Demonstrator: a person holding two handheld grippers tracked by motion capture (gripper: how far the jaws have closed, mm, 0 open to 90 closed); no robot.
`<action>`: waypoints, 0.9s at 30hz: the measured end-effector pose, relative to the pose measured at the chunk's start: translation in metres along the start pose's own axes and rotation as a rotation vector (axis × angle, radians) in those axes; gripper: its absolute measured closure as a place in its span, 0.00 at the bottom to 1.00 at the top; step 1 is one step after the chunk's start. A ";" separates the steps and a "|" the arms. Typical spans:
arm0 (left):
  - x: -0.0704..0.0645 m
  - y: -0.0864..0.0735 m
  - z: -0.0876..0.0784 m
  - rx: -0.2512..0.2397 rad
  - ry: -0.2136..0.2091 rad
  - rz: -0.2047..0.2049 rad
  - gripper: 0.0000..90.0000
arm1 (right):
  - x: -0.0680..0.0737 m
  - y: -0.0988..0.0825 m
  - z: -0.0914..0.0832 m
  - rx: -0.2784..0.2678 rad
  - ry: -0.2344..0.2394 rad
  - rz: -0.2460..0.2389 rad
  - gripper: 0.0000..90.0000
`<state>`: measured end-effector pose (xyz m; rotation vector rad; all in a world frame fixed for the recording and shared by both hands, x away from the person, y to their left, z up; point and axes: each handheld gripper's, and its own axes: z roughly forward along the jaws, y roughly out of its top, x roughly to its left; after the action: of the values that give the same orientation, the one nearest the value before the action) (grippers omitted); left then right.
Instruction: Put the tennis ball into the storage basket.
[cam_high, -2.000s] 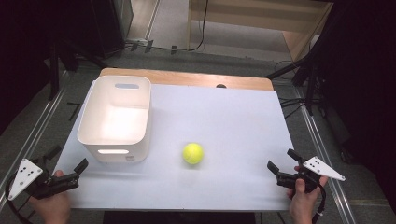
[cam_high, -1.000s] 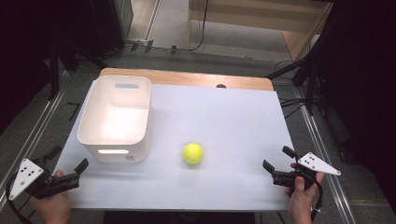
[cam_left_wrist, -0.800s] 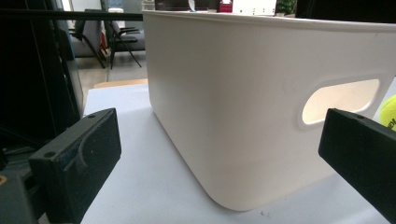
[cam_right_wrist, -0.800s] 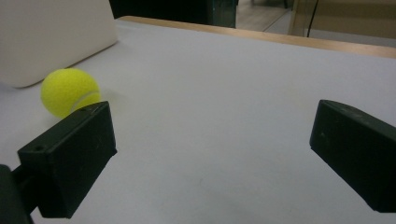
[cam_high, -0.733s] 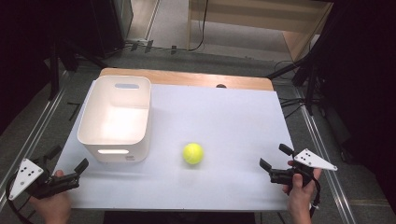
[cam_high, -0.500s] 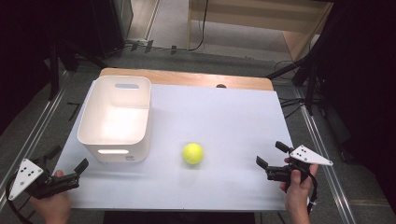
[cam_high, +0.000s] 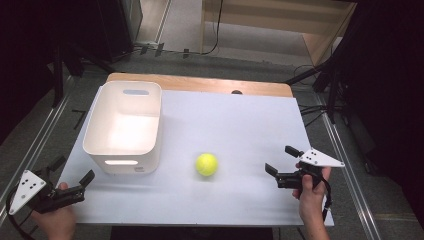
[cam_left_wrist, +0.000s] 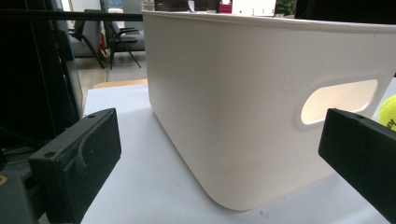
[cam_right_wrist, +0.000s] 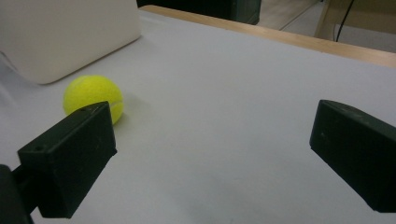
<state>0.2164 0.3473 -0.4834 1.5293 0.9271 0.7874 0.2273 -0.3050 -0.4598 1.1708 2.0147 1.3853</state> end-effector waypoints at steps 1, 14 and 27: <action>0.000 0.000 0.000 -0.001 0.000 0.000 0.00 | 0.000 0.000 0.000 0.000 0.000 0.000 0.00; 0.000 0.000 0.000 -0.001 -0.002 -0.001 0.00 | 0.012 0.013 0.020 0.044 0.058 -0.036 0.00; 0.000 0.000 0.000 -0.003 -0.001 -0.003 0.00 | 0.024 0.024 0.036 0.073 0.112 -0.071 0.00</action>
<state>0.2162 0.3474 -0.4834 1.5253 0.9272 0.7853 0.2502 -0.2623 -0.4506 1.0627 2.1787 1.3812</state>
